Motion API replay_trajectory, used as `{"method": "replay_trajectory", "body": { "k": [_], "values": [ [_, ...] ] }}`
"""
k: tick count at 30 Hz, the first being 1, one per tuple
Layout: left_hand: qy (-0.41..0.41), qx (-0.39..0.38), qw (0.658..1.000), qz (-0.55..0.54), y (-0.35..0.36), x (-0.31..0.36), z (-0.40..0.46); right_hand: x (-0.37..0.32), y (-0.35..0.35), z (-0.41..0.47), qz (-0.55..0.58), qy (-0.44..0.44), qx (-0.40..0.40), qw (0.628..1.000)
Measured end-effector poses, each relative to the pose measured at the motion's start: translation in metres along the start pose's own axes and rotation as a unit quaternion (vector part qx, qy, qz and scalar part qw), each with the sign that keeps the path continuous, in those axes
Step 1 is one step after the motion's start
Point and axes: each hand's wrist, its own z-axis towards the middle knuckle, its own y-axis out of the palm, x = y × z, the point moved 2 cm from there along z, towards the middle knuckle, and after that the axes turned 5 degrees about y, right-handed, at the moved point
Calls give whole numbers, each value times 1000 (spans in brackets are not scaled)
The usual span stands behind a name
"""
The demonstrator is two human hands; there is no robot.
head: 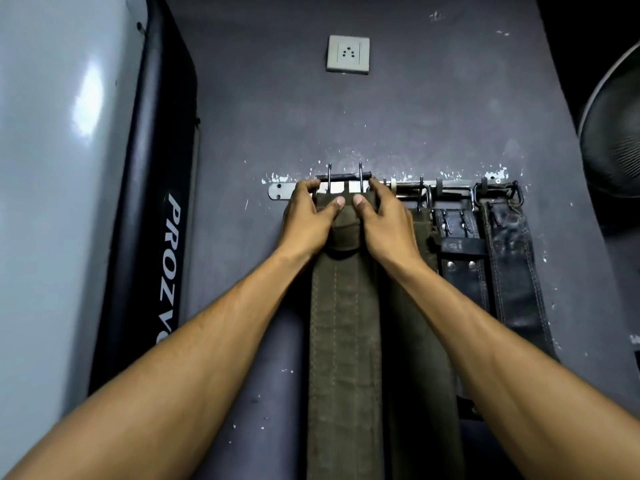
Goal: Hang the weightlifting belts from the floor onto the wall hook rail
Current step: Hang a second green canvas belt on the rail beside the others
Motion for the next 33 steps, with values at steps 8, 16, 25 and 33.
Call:
{"method": "replay_trajectory", "body": {
  "k": [8,16,25,33],
  "values": [
    [-16,8,998,66,9,1,5,8,5,16,29,52,-24,998],
    [3,-1,996,94,11,-23,-50,39,6,-28,-49,33,-36,998],
    [17,-32,988,152,10,13,9,2,-5,20,-95,26,-4,995],
    [-18,-44,987,154,12,6,-5,-1,-8,8,-131,55,-48,989]
  ]
}}
